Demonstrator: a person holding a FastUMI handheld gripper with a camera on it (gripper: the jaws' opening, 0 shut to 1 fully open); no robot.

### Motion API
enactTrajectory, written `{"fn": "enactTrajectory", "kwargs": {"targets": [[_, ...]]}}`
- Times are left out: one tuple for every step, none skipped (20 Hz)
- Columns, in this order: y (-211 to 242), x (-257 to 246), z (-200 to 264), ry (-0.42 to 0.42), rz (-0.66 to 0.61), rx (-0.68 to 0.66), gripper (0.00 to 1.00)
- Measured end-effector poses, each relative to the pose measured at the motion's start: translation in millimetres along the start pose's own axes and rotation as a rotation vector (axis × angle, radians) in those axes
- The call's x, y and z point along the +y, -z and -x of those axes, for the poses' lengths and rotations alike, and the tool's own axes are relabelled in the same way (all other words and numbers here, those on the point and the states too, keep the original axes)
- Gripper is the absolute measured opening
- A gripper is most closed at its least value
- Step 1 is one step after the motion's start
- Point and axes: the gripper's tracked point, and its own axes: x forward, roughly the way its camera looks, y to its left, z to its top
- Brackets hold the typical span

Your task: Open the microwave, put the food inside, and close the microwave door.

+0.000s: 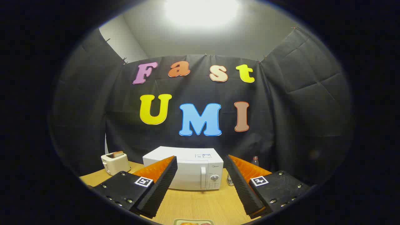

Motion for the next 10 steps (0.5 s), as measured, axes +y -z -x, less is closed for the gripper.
{"fn": "enactTrajectory", "kwargs": {"targets": [[0.2, 0.4, 0.7, -0.003, -0.004, 0.000, 0.98], [1.1, -1.1, 1.6, -0.001, -0.004, 0.002, 0.98], [1.5, -2.4, 2.6, 0.003, -0.002, 0.001, 0.98], [0.6, -3.5, 3.4, 0.006, -0.002, -0.001, 0.98], [-0.6, -4.2, 3.4, 0.007, -0.004, -0.002, 0.98], [0.0, -3.6, 2.7, 0.007, -0.006, -0.003, 0.98], [0.5, -3.8, 2.1, 0.008, -0.006, -0.003, 0.98], [0.6, -2.9, 1.5, 0.007, -0.004, -0.003, 0.98], [1.5, -1.7, 0.8, 0.004, -0.001, -0.003, 0.98], [3.4, -1.7, -0.1, 0.004, 0.002, -0.002, 0.98]]}}
